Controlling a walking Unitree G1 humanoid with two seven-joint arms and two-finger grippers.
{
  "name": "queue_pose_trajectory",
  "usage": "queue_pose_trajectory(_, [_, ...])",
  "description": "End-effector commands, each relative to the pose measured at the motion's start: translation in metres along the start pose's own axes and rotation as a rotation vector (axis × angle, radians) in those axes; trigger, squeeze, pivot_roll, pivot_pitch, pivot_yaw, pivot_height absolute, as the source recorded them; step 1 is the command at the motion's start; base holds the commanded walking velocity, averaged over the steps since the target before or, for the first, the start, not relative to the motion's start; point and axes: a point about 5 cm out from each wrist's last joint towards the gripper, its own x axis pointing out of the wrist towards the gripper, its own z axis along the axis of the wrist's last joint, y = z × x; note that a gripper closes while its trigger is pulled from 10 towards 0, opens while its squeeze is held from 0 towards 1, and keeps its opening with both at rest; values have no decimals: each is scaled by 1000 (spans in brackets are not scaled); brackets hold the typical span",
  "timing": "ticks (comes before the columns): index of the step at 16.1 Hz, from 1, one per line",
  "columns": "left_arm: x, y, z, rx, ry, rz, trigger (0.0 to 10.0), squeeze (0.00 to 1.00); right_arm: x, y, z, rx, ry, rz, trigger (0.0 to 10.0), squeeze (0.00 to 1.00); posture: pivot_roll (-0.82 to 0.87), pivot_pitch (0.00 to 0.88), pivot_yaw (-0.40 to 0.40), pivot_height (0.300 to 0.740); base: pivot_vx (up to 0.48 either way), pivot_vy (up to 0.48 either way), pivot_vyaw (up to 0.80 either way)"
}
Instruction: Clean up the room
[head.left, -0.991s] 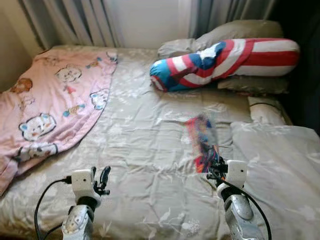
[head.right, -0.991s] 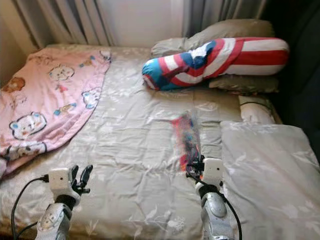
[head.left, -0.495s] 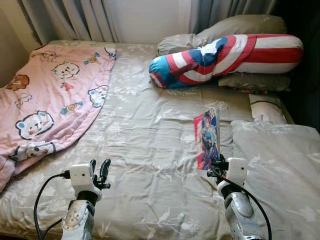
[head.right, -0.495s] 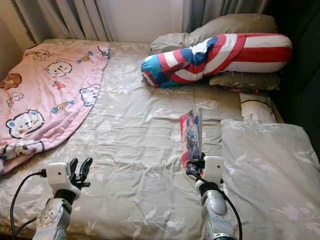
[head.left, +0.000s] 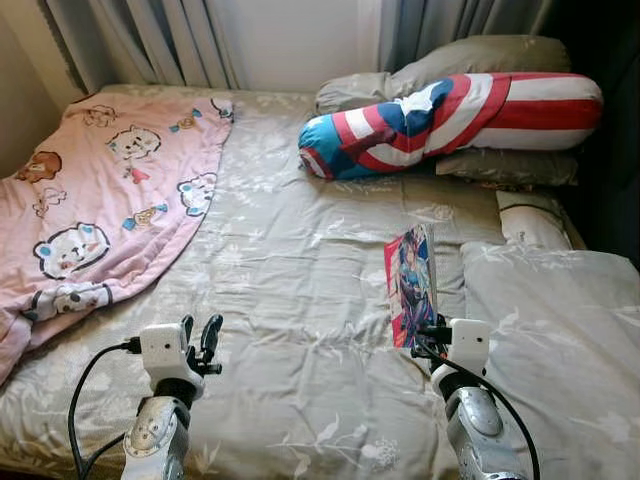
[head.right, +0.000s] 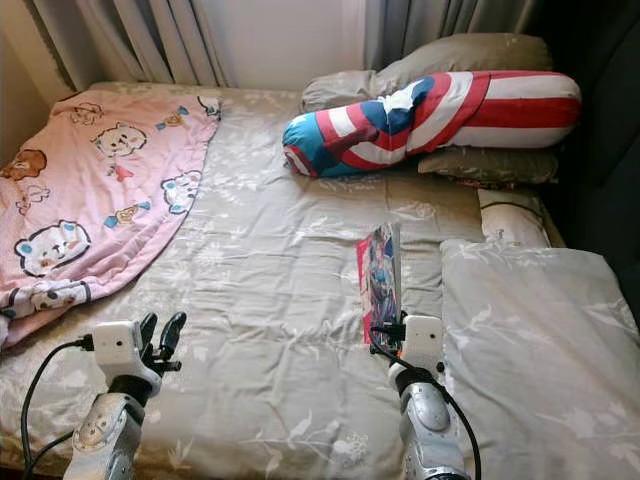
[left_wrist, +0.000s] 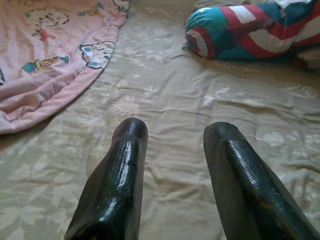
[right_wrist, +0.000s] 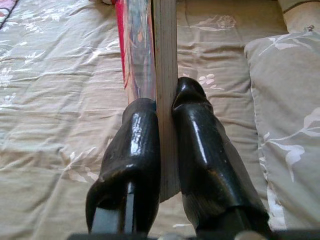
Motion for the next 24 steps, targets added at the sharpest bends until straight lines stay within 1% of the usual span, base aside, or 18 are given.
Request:
queue_pose_trajectory(1, [-2,1,-2,4,15,-1,10000,0,3,1,7,-10,-37,3,10000,0,29,83,3,711,0,0,0])
queue_pose_trajectory(3, [-2,0,-1,6,17,-4,10000,0,3,0,4,-22,-8,3,10000,0,28,82,4,711,0,0,0])
queue_pose_trajectory(5, [-2,-1,-1,7,18,-7,10000,0,2,1,3,-23,-4,10,10000,0,30,81,4,711,0,0,0])
queue_pose_trajectory(6, [-2,-1,-1,7,20,-8,10000,0,2,1,2,-25,3,10,10000,0,30,81,4,706,0,0,0])
queue_pose_trajectory(7, [-1,-3,-1,5,23,-12,10000,0,3,2,3,-24,-4,9,10000,0,30,83,3,687,0,0,0])
queue_pose_trajectory(8, [-1,-4,-1,5,23,-14,10000,0,3,2,6,-10,-28,8,10000,0,32,84,1,687,0,0,0])
queue_pose_trajectory(11, [-1,-3,-1,5,29,-13,10000,0,4,2,6,-35,-9,9,10000,0,31,91,-2,687,0,0,0])
queue_pose_trajectory(16, [-1,-4,-1,5,31,-15,10000,0,2,-1,4,-28,-11,1,10000,0,30,95,-3,687,0,0,0])
queue_pose_trajectory(19, [0,-5,-1,3,37,-17,10000,0,3,2,2,-40,15,12,10000,0,33,103,-5,683,0,0,0])
queue_pose_trajectory(21, [0,-5,-1,5,38,-15,10000,0,3,4,3,-29,0,23,10000,0,34,105,-6,668,0,0,0])
queue_pose_trajectory(24, [0,-6,-2,3,40,-18,10000,0,2,6,3,-26,-2,32,10000,0,33,108,-5,668,0,0,0])
